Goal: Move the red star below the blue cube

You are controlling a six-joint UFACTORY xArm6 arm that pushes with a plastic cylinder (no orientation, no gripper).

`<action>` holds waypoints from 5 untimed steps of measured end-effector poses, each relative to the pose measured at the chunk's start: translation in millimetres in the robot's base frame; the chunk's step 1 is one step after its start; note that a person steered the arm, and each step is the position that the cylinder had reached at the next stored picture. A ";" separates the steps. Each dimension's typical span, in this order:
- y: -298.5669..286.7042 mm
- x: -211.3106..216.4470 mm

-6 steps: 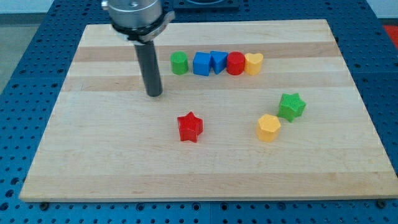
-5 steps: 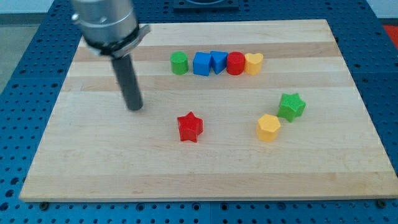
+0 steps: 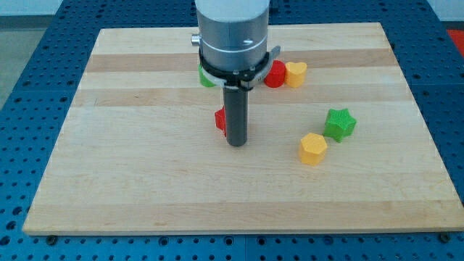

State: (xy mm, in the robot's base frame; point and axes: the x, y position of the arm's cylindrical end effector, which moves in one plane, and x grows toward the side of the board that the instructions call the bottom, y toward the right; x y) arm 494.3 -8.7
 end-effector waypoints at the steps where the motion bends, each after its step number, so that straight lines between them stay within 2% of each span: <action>1: -15.4 13.8; 3: -22.4 -52.8; 5: -62.8 -53.8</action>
